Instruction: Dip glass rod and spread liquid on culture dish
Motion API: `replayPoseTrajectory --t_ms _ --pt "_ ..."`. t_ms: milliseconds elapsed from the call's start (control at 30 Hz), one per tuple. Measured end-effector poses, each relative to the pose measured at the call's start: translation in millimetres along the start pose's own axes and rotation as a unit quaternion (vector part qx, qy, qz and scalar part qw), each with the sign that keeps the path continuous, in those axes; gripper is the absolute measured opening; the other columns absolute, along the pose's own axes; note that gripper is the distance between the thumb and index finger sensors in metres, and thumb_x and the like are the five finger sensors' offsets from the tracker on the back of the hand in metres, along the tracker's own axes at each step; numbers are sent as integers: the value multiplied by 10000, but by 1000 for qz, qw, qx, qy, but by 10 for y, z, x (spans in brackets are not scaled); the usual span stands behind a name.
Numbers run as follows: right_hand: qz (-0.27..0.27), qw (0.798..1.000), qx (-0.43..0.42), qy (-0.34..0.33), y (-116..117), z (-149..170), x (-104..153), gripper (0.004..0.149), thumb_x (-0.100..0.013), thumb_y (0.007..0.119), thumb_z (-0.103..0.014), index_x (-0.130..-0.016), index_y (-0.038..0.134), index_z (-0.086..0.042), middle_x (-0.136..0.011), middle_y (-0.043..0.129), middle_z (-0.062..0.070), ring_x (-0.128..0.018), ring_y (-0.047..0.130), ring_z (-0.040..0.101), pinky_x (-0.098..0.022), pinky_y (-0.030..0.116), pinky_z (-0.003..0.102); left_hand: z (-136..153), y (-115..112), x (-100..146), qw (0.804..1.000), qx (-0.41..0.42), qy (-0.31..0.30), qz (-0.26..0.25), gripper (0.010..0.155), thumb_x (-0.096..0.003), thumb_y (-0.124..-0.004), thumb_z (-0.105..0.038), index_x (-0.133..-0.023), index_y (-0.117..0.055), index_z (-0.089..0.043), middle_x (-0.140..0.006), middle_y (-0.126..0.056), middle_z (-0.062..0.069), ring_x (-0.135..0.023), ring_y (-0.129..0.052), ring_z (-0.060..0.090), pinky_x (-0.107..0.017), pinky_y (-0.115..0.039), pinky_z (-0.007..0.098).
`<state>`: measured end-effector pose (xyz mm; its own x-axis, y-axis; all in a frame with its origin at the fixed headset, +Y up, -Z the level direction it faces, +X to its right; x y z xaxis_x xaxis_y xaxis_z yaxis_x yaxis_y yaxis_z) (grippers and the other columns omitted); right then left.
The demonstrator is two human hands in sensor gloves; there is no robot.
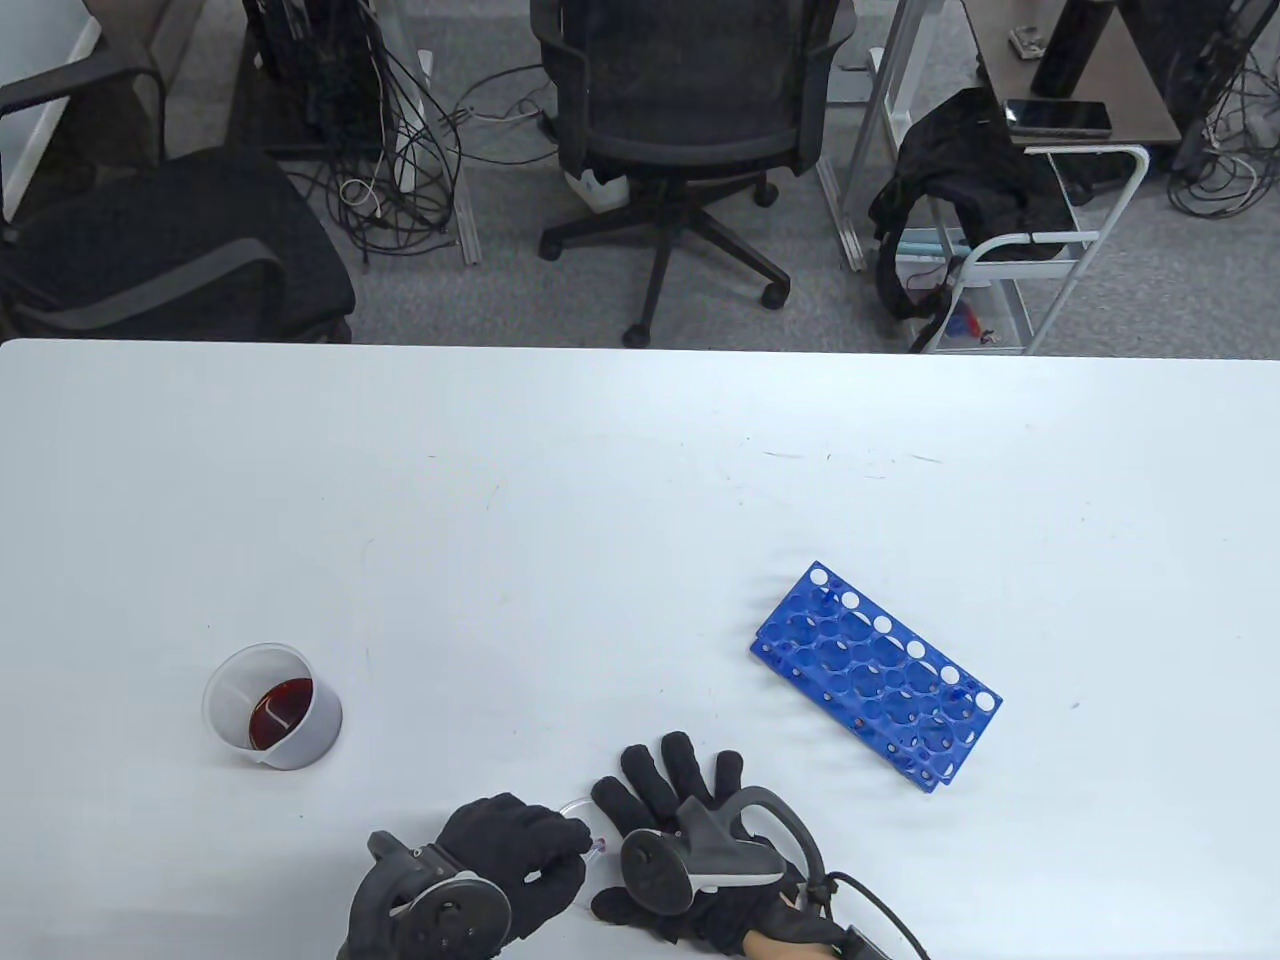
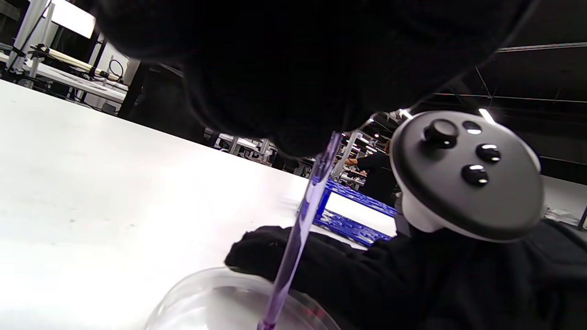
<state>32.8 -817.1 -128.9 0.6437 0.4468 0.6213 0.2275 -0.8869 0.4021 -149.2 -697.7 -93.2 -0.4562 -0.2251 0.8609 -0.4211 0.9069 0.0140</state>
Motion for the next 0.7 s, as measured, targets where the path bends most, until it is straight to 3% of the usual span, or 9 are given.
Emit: replayPoseTrajectory --t_ms 233,700 --pt "0 1000 0 0 0 0 0 962 -515 331 -745 -1082 -140 -128 -1117 -136 267 -968 -56 625 -591 144 872 6 32 6 999 -26 14 -18 358 -448 -911 -493 -708 -978 -256 -643 -1069 -15 -462 -1080 247 -380 -914 360" --pt "0 1000 0 0 0 0 0 961 -517 332 -744 -1082 -139 -127 -1116 -136 269 -967 -81 624 -592 145 872 34 74 3 1000 -9 15 6 341 -441 -919 -488 -675 -991 -250 -611 -1076 -11 -435 -1081 250 -365 -916 363"
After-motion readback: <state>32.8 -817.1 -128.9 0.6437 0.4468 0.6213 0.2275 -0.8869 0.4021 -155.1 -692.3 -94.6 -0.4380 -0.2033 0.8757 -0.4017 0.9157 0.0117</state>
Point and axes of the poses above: the tracker on the back of each hand, its own z axis roughly to the little-finger side, its own x axis roughly from the fingertips to the wrist, y = z × x, the point moved 1 cm from there along -x, roughly from the wrist to the fingertips
